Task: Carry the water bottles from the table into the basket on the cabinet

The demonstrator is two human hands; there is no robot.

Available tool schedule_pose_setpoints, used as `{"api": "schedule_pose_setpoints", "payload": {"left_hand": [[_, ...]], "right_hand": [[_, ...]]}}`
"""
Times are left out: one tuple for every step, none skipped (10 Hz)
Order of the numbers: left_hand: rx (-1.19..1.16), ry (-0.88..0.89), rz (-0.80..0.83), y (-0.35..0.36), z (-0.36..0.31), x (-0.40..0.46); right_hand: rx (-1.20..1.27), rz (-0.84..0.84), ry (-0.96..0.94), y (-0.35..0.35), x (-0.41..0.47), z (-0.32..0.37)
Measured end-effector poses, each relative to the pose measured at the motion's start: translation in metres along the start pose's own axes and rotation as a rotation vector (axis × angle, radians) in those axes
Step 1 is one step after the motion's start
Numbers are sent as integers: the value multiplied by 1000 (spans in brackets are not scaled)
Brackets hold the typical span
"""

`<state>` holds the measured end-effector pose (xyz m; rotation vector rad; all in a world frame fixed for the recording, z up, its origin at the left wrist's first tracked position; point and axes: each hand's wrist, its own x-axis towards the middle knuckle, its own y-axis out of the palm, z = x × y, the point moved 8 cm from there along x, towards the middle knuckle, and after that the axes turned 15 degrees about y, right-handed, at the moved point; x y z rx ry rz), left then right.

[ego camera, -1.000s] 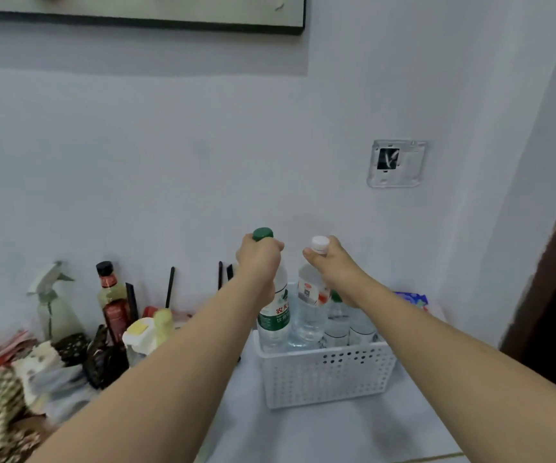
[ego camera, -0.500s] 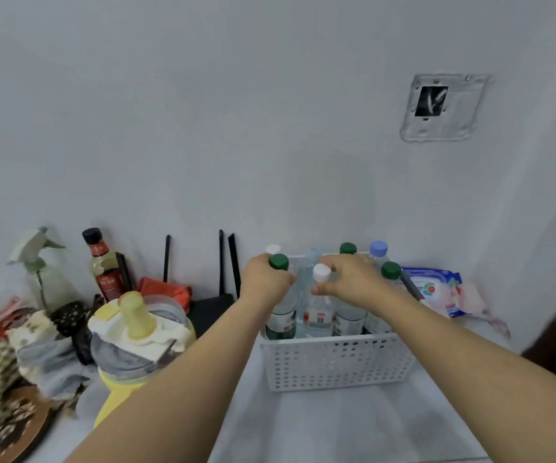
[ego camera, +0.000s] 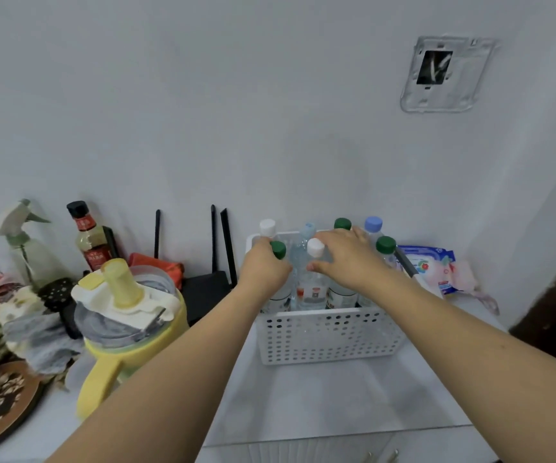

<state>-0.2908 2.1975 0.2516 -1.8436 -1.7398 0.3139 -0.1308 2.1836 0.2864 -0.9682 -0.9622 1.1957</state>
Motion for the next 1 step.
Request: {"api": "schedule_pose_setpoints", "payload": {"left_hand": [[77,46,3,-5,-12,-6]], "right_hand": [[50,-25,15,-8,-16,2]]}}
